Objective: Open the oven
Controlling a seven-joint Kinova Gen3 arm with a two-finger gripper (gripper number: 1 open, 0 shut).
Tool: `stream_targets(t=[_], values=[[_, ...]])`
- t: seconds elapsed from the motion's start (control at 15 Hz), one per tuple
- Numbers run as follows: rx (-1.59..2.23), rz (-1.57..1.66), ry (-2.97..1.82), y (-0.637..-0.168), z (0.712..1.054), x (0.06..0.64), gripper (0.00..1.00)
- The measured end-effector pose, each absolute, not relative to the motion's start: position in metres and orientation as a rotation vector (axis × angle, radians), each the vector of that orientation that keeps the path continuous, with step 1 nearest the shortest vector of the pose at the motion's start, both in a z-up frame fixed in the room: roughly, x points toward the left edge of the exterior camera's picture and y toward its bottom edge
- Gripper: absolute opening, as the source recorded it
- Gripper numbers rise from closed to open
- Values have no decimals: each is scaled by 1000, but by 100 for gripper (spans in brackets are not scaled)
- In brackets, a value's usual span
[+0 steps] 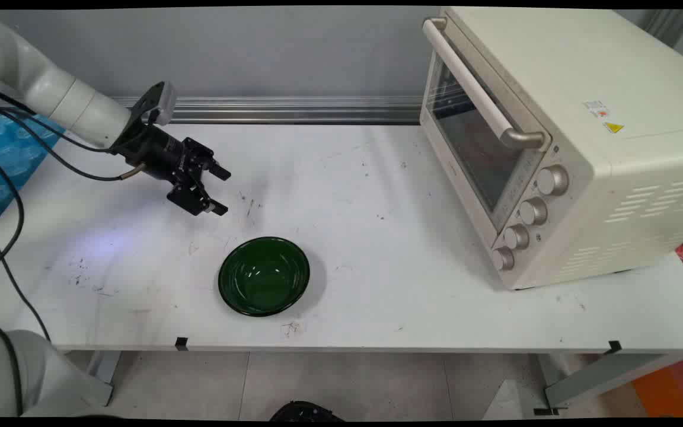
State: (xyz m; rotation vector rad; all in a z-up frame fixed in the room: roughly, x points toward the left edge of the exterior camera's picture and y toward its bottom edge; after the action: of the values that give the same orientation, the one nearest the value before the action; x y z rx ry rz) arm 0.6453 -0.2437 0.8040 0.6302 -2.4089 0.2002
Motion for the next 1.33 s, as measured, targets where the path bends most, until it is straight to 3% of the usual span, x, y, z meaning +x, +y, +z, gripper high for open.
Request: stream_targets(t=[0.6,1.33], values=[[659,213,-2364,-265,820,624,100],[637,255,-2289,-321,864,568,100]])
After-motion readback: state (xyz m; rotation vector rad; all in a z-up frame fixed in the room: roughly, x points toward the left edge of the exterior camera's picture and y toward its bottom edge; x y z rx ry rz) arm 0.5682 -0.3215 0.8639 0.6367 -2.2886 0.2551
